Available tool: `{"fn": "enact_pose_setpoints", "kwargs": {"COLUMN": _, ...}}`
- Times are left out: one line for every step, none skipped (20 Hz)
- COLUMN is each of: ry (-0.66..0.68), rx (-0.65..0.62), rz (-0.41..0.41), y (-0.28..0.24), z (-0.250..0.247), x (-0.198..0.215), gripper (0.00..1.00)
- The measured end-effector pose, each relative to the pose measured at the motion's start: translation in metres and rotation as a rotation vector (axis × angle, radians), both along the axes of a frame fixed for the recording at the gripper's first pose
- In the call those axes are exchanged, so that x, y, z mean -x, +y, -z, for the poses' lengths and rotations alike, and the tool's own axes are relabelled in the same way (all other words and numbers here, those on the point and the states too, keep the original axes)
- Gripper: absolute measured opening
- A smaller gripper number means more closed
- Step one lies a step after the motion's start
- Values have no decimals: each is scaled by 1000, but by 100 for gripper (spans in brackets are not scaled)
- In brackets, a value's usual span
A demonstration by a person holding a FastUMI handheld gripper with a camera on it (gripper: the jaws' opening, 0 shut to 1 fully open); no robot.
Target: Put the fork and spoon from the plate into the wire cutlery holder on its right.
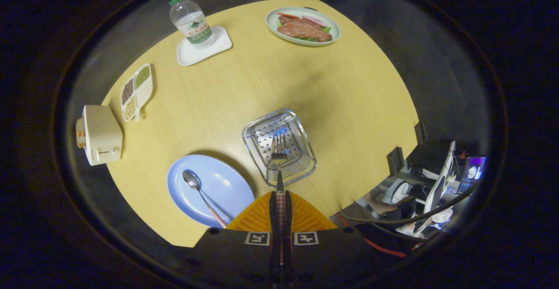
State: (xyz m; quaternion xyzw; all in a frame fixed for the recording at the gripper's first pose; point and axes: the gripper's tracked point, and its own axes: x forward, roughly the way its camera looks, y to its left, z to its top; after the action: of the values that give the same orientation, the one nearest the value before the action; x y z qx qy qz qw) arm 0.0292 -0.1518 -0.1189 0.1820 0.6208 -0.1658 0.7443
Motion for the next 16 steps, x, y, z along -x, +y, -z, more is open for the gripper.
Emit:
{"fn": "enact_pose_setpoints", "kwargs": {"ry": 15, "rx": -4, "rz": -10, "y": -4, "z": 4, "x": -4, "gripper": 7}}
{"fn": "enact_pose_setpoints", "kwargs": {"ry": 30, "rx": -11, "rz": -21, "y": -7, "z": 9, "x": -7, "gripper": 7}}
{"fn": "enact_pose_setpoints", "kwargs": {"ry": 47, "rx": -24, "rz": -38, "y": -8, "z": 13, "x": -8, "gripper": 7}}
{"fn": "enact_pose_setpoints", "kwargs": {"ry": 59, "rx": -28, "rz": -53, "y": -9, "z": 16, "x": -10, "gripper": 8}}
{"fn": "enact_pose_setpoints", "kwargs": {"ry": 72, "rx": -33, "rz": -64, "y": -10, "z": 19, "x": -11, "gripper": 9}}
{"fn": "enact_pose_setpoints", "kwargs": {"ry": 82, "rx": -44, "rz": -81, "y": -10, "z": 23, "x": -13, "gripper": 9}}
{"fn": "enact_pose_setpoints", "kwargs": {"ry": 90, "rx": -51, "rz": -99, "y": -9, "z": 24, "x": -13, "gripper": 9}}
{"fn": "enact_pose_setpoints", "kwargs": {"ry": 97, "rx": -49, "rz": -113, "y": -10, "z": 25, "x": -14, "gripper": 10}}
{"fn": "enact_pose_setpoints", "kwargs": {"ry": 101, "rx": -41, "rz": -118, "y": -12, "z": 26, "x": -14, "gripper": 11}}
{"fn": "enact_pose_setpoints", "kwargs": {"ry": 97, "rx": -41, "rz": -121, "y": -12, "z": 25, "x": -15, "gripper": 14}}
{"fn": "enact_pose_setpoints", "kwargs": {"ry": 94, "rx": -50, "rz": -123, "y": -8, "z": 20, "x": -13, "gripper": 16}}
{"fn": "enact_pose_setpoints", "kwargs": {"ry": 82, "rx": -48, "rz": -118, "y": -9, "z": 21, "x": -15, "gripper": 32}}
{"fn": "enact_pose_setpoints", "kwargs": {"ry": 65, "rx": -51, "rz": -106, "y": -8, "z": 18, "x": -15, "gripper": 49}}
{"fn": "enact_pose_setpoints", "kwargs": {"ry": 50, "rx": -54, "rz": -94, "y": -6, "z": 15, "x": -14, "gripper": 65}}
{"fn": "enact_pose_setpoints", "kwargs": {"ry": 31, "rx": -55, "rz": -85, "y": -3, "z": 16, "x": -13, "gripper": 82}}
{"fn": "enact_pose_setpoints", "kwargs": {"ry": 15, "rx": -56, "rz": -78, "y": -1, "z": 8, "x": -10, "gripper": 98}}
